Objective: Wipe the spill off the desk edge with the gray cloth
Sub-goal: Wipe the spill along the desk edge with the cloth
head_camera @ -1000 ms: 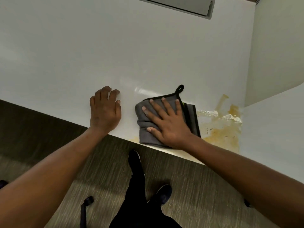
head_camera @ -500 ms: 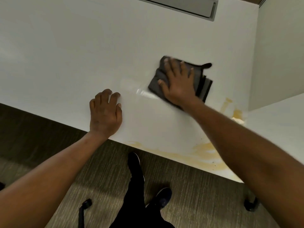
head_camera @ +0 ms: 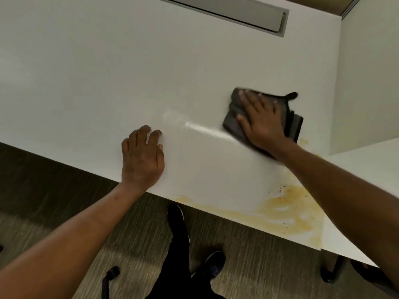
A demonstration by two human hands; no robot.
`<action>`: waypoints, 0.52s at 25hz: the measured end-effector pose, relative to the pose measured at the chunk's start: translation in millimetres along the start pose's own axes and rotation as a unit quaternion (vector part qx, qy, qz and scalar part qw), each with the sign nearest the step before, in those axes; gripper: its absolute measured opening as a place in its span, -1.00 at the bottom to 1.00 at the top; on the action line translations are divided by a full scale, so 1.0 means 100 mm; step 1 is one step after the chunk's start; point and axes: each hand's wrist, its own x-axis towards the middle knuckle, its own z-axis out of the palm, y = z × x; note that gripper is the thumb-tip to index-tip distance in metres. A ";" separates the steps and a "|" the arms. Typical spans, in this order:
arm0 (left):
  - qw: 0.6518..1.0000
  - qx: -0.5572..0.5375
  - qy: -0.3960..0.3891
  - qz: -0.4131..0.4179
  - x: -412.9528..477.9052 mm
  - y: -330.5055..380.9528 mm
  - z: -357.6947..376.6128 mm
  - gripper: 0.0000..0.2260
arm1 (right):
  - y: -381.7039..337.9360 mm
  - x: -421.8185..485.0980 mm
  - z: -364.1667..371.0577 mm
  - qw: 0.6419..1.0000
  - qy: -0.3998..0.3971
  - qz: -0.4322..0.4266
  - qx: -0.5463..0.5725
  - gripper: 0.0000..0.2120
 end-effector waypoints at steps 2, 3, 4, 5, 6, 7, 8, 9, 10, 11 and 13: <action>1.000 0.000 0.002 0.000 0.00 -0.01 0.01 -0.66 | -0.13 0.47 -0.01 0.992 0.007 0.118 0.041 -0.36; 1.000 0.000 0.004 0.001 0.00 -0.01 0.01 -0.66 | -0.29 0.63 0.01 0.987 0.004 0.149 0.054 -0.35; 1.000 -0.001 0.004 0.001 0.00 0.00 0.02 -0.66 | -0.48 0.74 0.03 0.985 0.002 0.161 0.062 -0.34; 1.000 -0.003 0.003 0.001 -0.01 0.00 0.01 -0.66 | -0.70 0.77 0.06 0.985 0.002 0.157 0.069 -0.35; 1.000 -0.006 0.003 -0.001 -0.01 0.00 0.01 -0.66 | -0.91 0.74 0.10 0.988 0.003 0.140 0.072 -0.35; 1.000 -0.009 0.003 -0.003 -0.01 0.00 0.00 -0.66 | -1.09 0.63 0.14 0.991 0.005 0.114 0.073 -0.35; 1.000 -0.011 0.003 -0.005 -0.01 0.01 -0.01 -0.65 | -1.23 0.45 0.17 0.994 0.008 0.085 0.073 -0.35; 1.000 -0.012 0.003 -0.006 -0.01 0.01 -0.02 -0.65 | -1.31 0.25 0.20 0.996 0.011 0.056 0.071 -0.33; 1.000 -0.013 0.003 -0.006 -0.01 0.02 -0.03 -0.64 | -1.33 0.02 0.22 0.997 0.014 0.027 0.066 -0.31; 1.000 -0.013 0.002 -0.004 -0.01 0.02 -0.04 -0.64 | -1.31 -0.23 0.23 0.998 0.012 -0.002 0.059 -0.28; 1.000 -0.012 0.000 -0.001 -0.01 0.02 -0.04 -0.64 | -1.16 -0.73 0.25 0.997 0.005 -0.061 0.039 -0.24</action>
